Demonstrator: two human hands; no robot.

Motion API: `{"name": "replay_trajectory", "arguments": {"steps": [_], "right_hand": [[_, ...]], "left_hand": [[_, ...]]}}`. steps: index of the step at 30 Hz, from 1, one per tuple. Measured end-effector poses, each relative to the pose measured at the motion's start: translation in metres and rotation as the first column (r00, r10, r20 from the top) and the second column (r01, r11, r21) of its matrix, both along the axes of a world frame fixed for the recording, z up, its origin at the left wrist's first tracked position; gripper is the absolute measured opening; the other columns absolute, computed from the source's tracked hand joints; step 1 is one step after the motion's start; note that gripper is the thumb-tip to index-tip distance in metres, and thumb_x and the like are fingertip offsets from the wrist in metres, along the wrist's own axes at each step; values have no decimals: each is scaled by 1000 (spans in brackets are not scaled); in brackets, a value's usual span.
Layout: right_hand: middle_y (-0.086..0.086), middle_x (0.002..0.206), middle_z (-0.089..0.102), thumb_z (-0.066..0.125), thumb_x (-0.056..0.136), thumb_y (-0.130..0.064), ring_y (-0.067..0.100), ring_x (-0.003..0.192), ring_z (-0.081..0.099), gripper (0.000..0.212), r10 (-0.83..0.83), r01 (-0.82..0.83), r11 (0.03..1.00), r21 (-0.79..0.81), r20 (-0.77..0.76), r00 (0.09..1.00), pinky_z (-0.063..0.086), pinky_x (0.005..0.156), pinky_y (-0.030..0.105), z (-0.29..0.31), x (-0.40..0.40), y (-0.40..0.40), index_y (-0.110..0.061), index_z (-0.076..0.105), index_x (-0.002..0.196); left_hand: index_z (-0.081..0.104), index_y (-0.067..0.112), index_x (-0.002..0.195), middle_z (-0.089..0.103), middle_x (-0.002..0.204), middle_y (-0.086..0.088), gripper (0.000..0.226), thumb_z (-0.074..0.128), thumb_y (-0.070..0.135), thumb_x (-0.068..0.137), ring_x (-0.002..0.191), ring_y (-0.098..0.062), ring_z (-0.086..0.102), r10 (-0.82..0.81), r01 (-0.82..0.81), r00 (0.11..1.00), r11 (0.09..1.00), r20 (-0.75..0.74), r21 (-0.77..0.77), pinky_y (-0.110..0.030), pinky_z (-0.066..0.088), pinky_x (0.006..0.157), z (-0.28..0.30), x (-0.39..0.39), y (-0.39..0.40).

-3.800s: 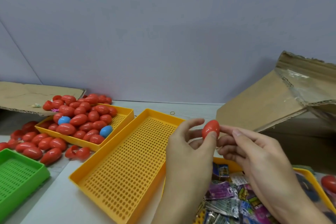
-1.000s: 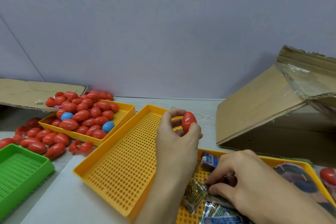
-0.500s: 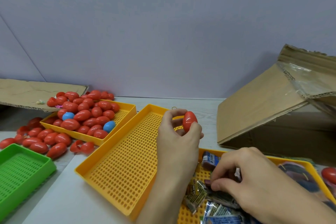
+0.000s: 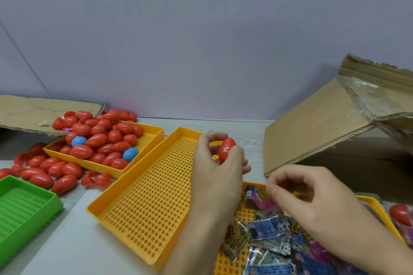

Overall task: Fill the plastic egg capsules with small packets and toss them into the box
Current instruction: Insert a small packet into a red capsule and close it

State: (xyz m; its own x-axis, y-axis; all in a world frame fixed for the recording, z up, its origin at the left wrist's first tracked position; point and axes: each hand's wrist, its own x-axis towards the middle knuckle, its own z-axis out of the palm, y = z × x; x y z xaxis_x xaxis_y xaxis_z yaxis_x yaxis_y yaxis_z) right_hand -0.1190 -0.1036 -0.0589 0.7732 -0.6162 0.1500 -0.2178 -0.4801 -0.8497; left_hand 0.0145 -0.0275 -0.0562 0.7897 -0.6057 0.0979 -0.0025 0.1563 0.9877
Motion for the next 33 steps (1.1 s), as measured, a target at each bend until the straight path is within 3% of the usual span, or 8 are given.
{"name": "replay_trajectory", "arguments": {"steps": [5, 9, 12, 19, 22, 25, 29, 33], "right_hand": [[-2, 62, 69, 63, 89, -31, 0, 47, 57, 15, -243, 202, 957, 210, 190, 951, 41, 46, 11, -10, 3, -7, -41, 70, 81], [5, 65, 72, 62, 92, -33, 2, 47, 55, 15, -344, 260, 910, 322, 239, 908, 43, 54, 29, -14, 5, -8, -46, 70, 90], [5, 67, 73, 62, 93, -31, 2, 51, 60, 16, -365, 252, 894, 370, 277, 889, 46, 52, 26, -14, 6, -7, -44, 71, 90], [0, 81, 76, 59, 94, -31, 11, 73, 71, 18, -367, 234, 888, 397, 301, 880, 51, 53, 23, -16, 8, -8, -41, 73, 90], [-4, 93, 77, 64, 78, -55, 14, 88, 72, 33, -288, 148, 890, 430, 282, 915, 51, 66, 31, -15, 6, -8, -35, 74, 102], [-2, 90, 78, 69, 68, -49, 10, 86, 73, 32, -265, 119, 904, 410, 320, 910, 51, 66, 22, -14, 7, -6, -36, 76, 97], [4, 88, 77, 73, 69, -33, 12, 80, 73, 31, -291, 73, 868, 492, 383, 877, 54, 60, 17, -14, 5, -10, -36, 74, 100], [9, 88, 77, 77, 58, -32, 19, 81, 74, 38, -323, 52, 831, 553, 404, 856, 58, 63, 20, -10, 4, -9, -33, 74, 96]], "left_hand": [[70, 10, 82, 51, 64, -5, 16, 55, 13, 84, 51, -17, 47, -228, 185, 897, 972, -378, -148, -29, 46, 46, 9, -3, 3], [74, 20, 78, 53, 59, 3, 12, 71, 30, 83, 52, -9, 47, -255, 254, 967, 945, -26, 206, -28, 47, 51, 5, -2, 5], [77, 31, 81, 70, 72, 7, 8, 78, 39, 80, 62, 0, 59, -346, 287, 928, 901, 138, 326, -30, 56, 65, 2, -9, 6], [77, 23, 70, 61, 56, 15, 12, 81, 30, 79, 50, 1, 53, -270, 214, 947, 933, 172, 289, -14, 45, 48, 0, -5, 6], [77, 20, 71, 66, 65, 0, 15, 84, 32, 75, 58, -3, 58, -333, 273, 930, 910, 156, 311, -29, 60, 59, 3, -6, 6], [75, 19, 66, 63, 62, 2, 18, 86, 32, 71, 63, -12, 61, -359, 295, 919, 900, 162, 321, -43, 62, 66, 4, -6, 5], [73, 20, 63, 56, 54, 12, 21, 87, 34, 69, 49, -1, 51, -354, 298, 921, 910, 165, 289, -17, 47, 49, 4, -5, 6], [75, 20, 67, 57, 53, 17, 21, 83, 40, 69, 46, 1, 51, -326, 279, 932, 924, 158, 262, -10, 40, 46, 4, -5, 7]]}}
